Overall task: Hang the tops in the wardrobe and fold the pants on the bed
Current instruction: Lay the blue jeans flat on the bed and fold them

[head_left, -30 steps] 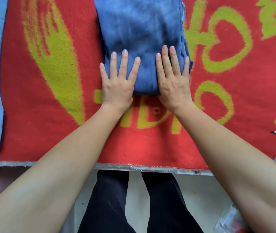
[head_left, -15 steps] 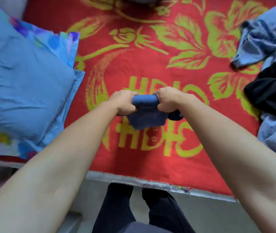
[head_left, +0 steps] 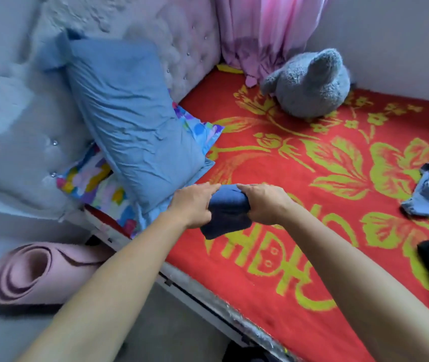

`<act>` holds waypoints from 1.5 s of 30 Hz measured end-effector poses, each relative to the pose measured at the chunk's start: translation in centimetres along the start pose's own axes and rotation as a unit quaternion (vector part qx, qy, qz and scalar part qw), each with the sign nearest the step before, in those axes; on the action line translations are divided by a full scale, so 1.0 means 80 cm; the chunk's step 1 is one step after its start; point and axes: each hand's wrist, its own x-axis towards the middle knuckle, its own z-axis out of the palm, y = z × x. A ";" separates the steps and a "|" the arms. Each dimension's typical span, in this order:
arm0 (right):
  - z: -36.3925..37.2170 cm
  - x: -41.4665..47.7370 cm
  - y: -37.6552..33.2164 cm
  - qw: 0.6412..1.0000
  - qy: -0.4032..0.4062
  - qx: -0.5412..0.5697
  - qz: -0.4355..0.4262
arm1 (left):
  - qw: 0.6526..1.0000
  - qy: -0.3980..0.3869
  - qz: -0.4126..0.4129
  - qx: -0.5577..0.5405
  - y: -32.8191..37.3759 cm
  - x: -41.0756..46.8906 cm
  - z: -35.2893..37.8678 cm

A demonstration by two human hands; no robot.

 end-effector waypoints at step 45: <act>-0.466 -0.551 -1.154 0.673 0.390 -0.074 -0.625 | 0.702 0.452 -0.478 0.271 -0.202 -1.292 -0.532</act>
